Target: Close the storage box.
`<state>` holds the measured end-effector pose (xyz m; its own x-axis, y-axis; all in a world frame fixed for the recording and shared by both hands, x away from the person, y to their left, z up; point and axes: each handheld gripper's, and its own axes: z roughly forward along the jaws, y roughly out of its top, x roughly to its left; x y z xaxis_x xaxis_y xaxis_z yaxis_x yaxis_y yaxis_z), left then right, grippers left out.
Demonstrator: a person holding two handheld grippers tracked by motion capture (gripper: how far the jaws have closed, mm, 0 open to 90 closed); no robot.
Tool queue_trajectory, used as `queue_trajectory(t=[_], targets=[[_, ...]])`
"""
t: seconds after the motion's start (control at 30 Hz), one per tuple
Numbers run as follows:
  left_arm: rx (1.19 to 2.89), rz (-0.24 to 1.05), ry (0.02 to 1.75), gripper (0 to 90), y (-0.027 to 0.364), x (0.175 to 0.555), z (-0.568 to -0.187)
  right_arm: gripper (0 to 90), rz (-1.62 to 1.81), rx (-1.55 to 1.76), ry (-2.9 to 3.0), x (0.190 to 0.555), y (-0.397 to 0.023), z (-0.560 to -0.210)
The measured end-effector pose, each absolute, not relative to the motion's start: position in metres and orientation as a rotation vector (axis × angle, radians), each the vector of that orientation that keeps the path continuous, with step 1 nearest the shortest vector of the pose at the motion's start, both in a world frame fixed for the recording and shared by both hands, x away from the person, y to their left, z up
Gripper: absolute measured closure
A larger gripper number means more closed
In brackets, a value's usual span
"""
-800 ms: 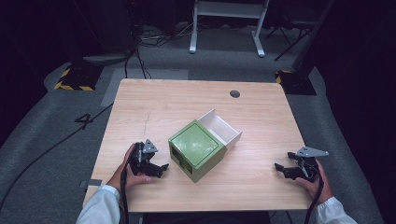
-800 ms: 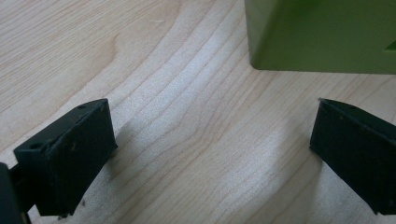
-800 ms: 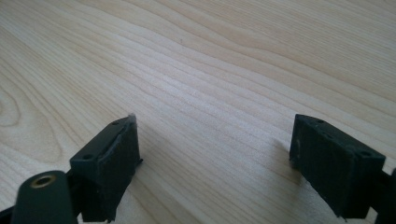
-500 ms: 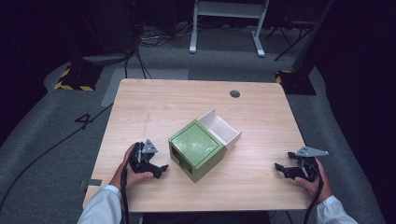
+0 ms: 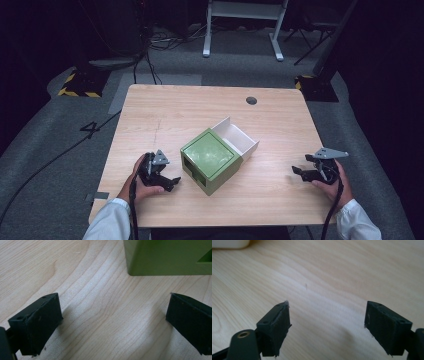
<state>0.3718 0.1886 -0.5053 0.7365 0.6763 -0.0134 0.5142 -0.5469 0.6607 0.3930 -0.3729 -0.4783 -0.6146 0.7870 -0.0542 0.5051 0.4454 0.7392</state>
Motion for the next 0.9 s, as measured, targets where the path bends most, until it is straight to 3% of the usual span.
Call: queue_trajectory(t=[0.3, 0.9], targets=[[2.274, 0.32, 0.895, 0.4, 0.188, 0.371, -0.505, 23.7, 1.048, 0.999, 2.306, 0.414, -0.338, -0.444], [2.275, 0.319, 0.895, 0.4, 0.188, 0.372, -0.505, 32.1, 1.176, 0.938, 2.31, 0.452, -0.278, -0.423]])
